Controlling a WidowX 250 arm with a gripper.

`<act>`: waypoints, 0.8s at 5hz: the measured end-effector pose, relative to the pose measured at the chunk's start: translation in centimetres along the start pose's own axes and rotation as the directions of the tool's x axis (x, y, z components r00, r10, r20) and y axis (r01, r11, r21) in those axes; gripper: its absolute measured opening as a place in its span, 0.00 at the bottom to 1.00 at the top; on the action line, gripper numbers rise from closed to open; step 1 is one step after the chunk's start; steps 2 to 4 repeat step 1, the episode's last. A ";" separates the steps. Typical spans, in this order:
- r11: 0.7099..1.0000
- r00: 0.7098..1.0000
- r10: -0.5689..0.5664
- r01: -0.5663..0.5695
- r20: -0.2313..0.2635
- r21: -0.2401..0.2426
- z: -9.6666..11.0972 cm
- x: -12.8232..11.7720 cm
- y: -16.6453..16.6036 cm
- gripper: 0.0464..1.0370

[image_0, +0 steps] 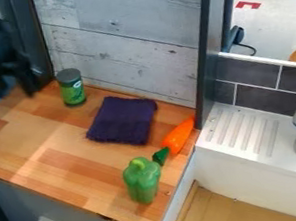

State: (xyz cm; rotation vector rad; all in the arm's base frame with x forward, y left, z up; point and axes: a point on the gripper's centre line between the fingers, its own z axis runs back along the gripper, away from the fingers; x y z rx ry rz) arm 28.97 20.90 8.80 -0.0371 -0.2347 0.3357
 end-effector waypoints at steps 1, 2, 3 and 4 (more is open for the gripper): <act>0.995 0.992 0.104 -0.104 0.076 -0.007 6.7 -5.1 -2.8 0.96; 0.995 0.992 0.104 -0.104 0.076 -0.007 6.7 -5.1 -2.8 0.96; 0.995 0.992 0.104 -0.104 0.076 -0.007 6.7 -5.1 -2.8 0.96; 0.995 0.992 0.104 -0.104 0.076 -0.007 6.7 -5.1 -2.8 0.96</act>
